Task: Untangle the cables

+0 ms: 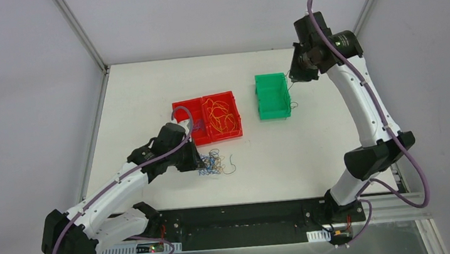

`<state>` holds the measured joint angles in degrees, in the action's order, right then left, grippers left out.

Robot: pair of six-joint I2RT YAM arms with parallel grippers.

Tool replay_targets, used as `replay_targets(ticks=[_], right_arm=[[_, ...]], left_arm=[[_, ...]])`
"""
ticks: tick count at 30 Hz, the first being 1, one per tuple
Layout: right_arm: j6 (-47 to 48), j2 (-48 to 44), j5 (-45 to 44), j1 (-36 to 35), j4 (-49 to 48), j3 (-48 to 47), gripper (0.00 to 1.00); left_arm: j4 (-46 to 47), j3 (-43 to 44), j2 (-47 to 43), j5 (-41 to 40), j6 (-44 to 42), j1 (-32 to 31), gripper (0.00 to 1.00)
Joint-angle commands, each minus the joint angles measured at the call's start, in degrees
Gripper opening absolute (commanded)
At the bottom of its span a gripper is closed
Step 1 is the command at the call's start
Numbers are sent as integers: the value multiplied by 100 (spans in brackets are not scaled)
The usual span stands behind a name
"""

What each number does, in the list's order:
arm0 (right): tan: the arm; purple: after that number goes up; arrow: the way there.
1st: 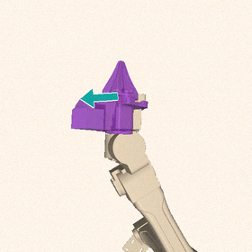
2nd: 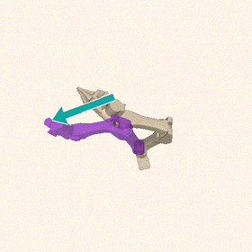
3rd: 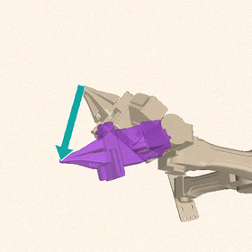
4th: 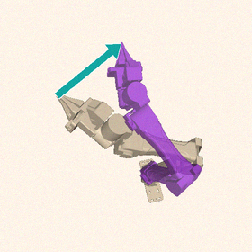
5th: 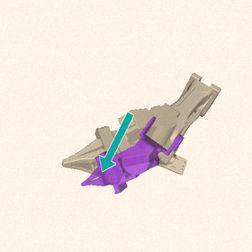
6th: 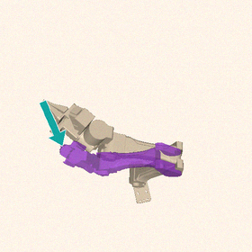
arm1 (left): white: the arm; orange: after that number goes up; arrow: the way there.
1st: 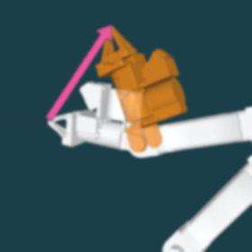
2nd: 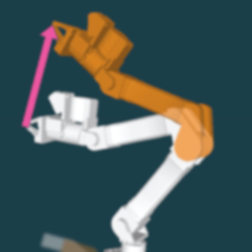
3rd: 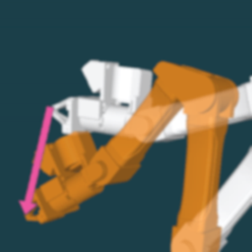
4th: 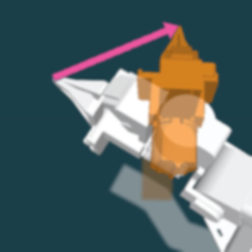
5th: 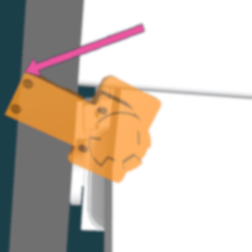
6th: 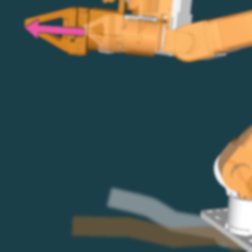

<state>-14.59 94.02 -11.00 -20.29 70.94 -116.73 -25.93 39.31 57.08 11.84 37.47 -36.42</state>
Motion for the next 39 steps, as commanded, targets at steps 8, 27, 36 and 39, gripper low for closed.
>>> replay_targets(ticks=[8,27,36,39], right_arm=[[-17,452,-126,24,-320,-763,0],[174,-820,-491,745,5,-973,0],[200,-859,-99,746,-401,-741,0],[175,-804,319,738,-537,-602,0]], left_arm=[[62,200,9,44,-75,-49,0],[62,216,20,39,-30,-49,0],[62,200,-34,16,-30,-58,0],[62,215,13,10,-35,-57,0]])
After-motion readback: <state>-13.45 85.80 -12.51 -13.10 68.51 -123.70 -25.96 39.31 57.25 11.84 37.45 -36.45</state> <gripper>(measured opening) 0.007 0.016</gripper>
